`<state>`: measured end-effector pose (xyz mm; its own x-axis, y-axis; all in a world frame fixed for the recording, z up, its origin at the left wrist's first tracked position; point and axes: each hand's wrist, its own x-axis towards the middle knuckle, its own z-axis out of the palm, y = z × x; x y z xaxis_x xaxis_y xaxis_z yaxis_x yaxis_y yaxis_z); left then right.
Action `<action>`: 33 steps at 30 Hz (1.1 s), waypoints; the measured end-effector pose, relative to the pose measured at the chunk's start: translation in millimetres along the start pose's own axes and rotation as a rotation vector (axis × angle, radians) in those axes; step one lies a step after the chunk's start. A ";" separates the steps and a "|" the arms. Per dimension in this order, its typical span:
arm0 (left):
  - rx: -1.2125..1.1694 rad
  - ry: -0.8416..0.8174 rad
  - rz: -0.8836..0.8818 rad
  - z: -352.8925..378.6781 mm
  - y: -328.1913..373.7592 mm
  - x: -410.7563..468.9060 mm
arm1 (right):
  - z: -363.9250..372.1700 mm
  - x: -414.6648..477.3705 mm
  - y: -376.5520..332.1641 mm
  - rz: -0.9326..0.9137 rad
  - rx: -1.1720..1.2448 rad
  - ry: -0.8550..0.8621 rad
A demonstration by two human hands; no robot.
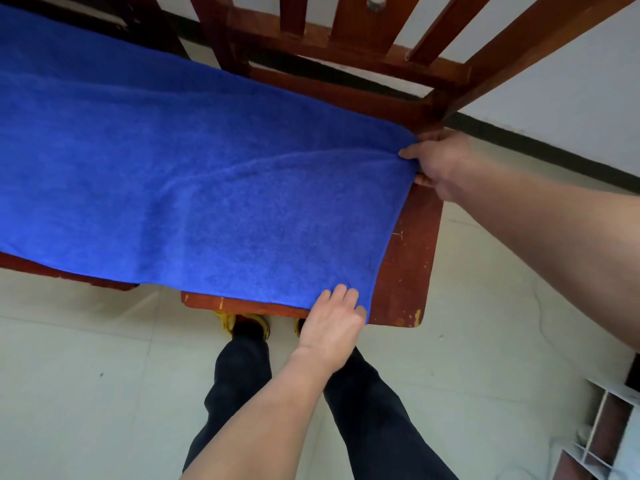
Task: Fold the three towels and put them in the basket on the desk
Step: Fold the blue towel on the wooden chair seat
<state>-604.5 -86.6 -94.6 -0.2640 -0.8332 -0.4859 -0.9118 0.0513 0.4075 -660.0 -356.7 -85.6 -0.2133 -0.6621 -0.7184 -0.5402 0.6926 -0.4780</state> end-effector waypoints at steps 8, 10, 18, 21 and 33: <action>-0.870 0.369 -0.694 -64.2 -13.4 -25.1 | -7.3 -49.3 -35.0 -0.191 0.002 0.011; -0.911 0.455 -0.755 -84.6 -23.4 -39.3 | -4.5 -65.6 -50.3 -0.339 -0.085 0.024; -1.095 0.785 -0.907 -146.5 -62.1 -134.5 | 47.1 -146.1 -142.1 -0.773 -0.210 0.030; -1.209 0.935 -0.989 -159.5 -83.2 -167.4 | 86.3 -181.3 -177.6 -0.865 -0.214 -0.022; -1.098 1.068 -1.141 -161.3 -232.7 -236.8 | 202.6 -226.4 -191.0 -0.797 -0.333 -0.040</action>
<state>-279.1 10.0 50.4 0.8978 -0.1787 -0.4024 0.1985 -0.6515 0.7322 -343.6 -281.1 65.9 0.3561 -0.8999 -0.2517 -0.7284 -0.0986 -0.6780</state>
